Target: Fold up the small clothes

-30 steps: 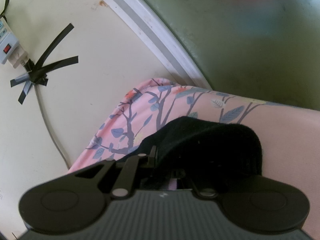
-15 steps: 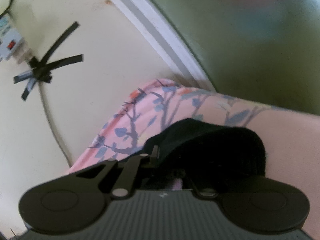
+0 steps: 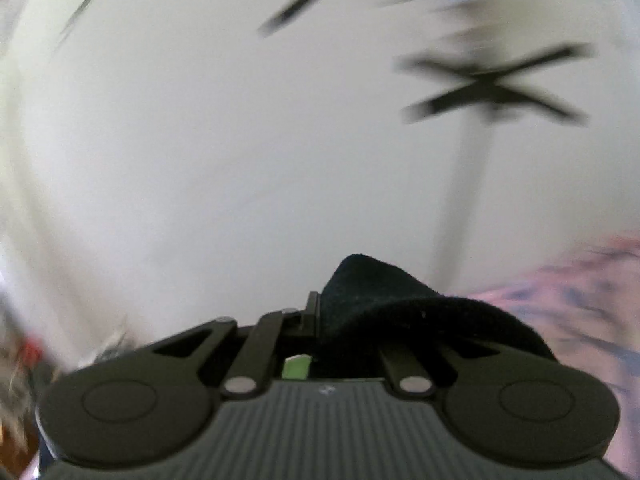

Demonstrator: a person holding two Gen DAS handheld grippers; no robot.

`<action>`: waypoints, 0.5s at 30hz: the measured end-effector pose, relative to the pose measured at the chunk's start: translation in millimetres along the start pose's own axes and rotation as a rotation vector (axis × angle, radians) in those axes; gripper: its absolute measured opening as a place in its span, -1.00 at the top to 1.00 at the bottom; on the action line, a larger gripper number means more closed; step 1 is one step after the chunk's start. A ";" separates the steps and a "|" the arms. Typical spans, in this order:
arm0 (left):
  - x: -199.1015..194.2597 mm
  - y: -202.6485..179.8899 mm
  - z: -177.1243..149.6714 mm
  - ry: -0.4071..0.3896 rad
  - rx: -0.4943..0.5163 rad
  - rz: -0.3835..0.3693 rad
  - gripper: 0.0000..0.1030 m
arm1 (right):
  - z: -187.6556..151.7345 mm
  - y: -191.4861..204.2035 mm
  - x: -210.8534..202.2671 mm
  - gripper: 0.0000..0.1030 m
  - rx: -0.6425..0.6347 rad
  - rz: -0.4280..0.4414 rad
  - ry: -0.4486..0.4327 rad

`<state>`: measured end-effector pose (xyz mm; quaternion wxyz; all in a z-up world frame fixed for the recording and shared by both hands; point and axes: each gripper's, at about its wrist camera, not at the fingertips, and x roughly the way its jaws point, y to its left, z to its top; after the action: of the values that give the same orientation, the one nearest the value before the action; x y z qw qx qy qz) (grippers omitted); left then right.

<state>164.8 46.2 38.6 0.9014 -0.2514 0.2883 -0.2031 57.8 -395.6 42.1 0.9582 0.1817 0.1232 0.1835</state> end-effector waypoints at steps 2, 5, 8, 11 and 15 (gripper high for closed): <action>3.7 1.7 -0.8 0.023 -0.006 0.000 -0.27 | -19.8 41.7 37.7 1.00 -0.156 0.076 0.145; 7.5 0.6 -3.8 0.054 0.006 0.000 -0.27 | -71.2 78.3 70.2 0.50 -0.444 0.124 0.395; 10.2 -7.5 -7.1 0.069 0.036 -0.006 -0.27 | -80.8 58.4 48.4 0.37 -0.487 0.098 0.373; 11.7 -21.5 -12.1 0.092 0.083 -0.013 -0.28 | -62.6 1.9 8.7 0.25 -0.289 0.059 0.311; 14.1 -52.8 -21.2 0.129 0.155 -0.057 -0.28 | -45.2 -59.7 -31.7 0.20 -0.136 -0.066 0.222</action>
<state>150.5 -9.9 47.8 0.8915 -0.1755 0.3217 -0.2663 33.8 -446.3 -16.8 0.9543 0.0907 0.2216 0.1786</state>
